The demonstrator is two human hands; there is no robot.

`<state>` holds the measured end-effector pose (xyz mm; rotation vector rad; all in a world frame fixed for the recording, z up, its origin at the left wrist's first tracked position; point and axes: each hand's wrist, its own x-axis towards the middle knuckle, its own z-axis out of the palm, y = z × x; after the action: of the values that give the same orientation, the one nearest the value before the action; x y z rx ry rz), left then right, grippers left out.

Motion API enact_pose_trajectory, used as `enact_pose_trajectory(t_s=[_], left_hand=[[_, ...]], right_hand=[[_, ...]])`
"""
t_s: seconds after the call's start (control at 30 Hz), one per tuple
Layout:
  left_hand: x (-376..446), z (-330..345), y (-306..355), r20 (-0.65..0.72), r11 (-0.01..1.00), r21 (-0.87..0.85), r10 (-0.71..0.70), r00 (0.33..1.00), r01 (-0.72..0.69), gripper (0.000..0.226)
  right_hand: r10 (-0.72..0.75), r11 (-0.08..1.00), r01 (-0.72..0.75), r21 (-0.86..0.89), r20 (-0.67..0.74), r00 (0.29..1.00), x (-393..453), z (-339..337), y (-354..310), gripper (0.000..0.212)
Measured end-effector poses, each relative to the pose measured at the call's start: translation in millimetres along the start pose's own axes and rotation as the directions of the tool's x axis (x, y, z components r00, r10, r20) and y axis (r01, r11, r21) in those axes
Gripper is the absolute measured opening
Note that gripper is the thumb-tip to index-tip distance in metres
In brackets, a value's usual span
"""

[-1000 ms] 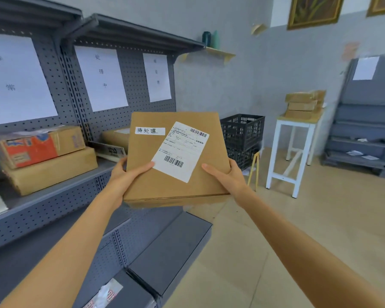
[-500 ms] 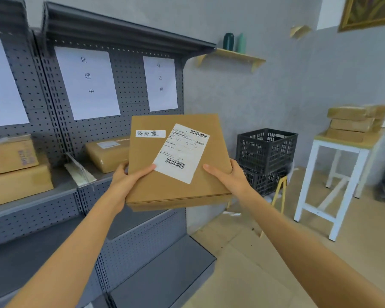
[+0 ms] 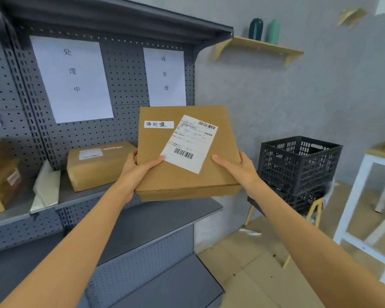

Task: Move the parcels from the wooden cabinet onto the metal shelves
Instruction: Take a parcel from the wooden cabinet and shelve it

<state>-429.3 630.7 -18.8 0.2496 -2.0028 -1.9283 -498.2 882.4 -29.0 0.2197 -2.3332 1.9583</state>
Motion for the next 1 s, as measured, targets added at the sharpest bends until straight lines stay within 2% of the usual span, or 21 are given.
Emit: enact_pose_trajectory(t_s=[0.3,0.53,0.77,0.87,1.0], left_hand=[[166,72,4,0.040,0.997,-0.062,0.048,0.998,-0.045,0.087],[245,107,-10,0.030,0.999,-0.054,0.002,1.000,-0.001,0.086],[293,113,-26,-0.020,0.999,-0.020,-0.049,0.999,0.049,0.082],[313,115,-30,-0.063,0.997,-0.004,-0.077,0.995,0.077,0.081],[335,121,-33,-0.161,0.991,0.063,-0.109,0.981,0.121,0.090]], right_hand=[[-0.056,0.997,0.054,-0.048,-0.056,0.997,162,-20,-14,0.075],[-0.005,0.999,0.004,-0.038,-0.042,0.999,252,-22,1,0.079],[0.043,0.997,-0.040,-0.067,0.046,0.998,325,-4,25,0.083],[0.045,0.998,-0.040,-0.048,0.114,0.992,353,3,28,0.076],[0.053,0.998,-0.045,-0.042,0.199,0.979,388,10,33,0.070]])
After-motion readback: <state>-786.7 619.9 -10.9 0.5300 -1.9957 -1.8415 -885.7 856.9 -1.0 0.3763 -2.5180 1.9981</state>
